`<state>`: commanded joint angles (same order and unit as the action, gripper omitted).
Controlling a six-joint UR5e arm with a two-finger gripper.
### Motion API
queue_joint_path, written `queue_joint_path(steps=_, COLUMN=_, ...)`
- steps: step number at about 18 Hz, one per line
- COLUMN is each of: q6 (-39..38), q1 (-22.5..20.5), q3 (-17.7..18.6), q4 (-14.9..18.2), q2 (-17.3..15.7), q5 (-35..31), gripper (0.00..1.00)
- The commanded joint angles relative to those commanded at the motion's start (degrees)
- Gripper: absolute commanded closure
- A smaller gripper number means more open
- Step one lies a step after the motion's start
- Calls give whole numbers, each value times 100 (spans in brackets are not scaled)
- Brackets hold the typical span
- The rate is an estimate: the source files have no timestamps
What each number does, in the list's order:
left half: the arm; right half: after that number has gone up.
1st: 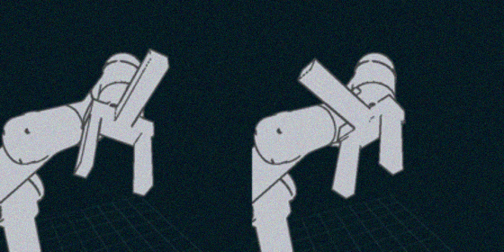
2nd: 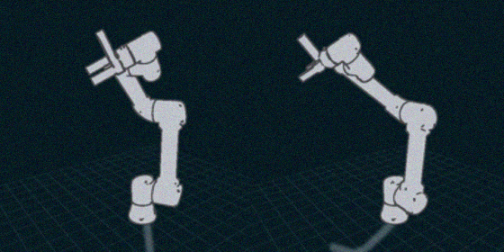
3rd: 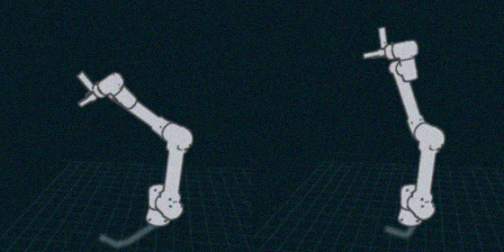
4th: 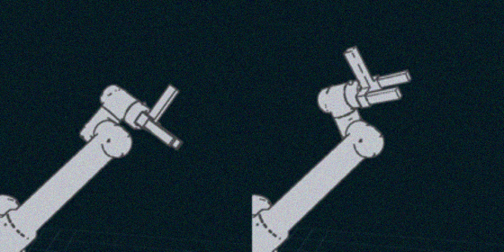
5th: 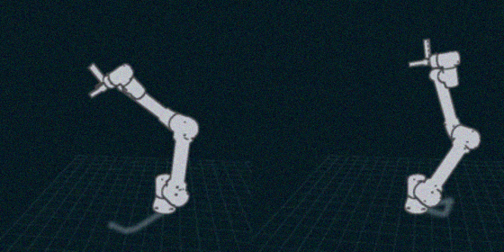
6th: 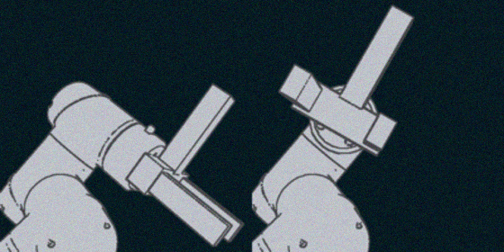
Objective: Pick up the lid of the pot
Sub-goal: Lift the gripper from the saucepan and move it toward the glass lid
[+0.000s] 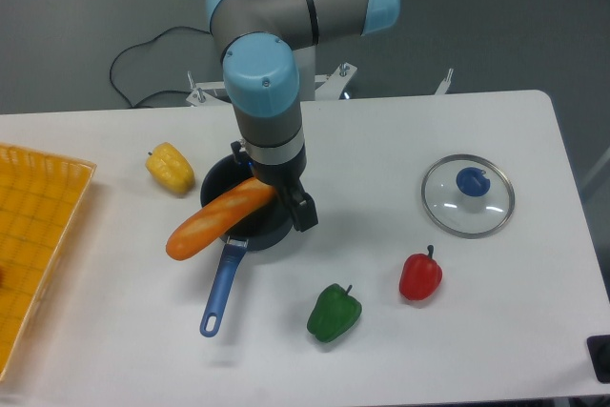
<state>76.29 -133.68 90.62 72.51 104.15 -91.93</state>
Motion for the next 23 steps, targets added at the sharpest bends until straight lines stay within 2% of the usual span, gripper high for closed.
queue_joint_path(steps=7, q6=-26, q1=-35, q3=52, q4=0, q2=-79, q5=61, gripper=0)
queue_joint_path(steps=13, q6=-53, q1=-421, q3=246, q4=0, q2=-281, q5=404, gripper=0)
queue_joint_path(steps=23, q6=-62, q1=-650, q3=483, q4=-17, q2=-281, q5=404, gripper=0)
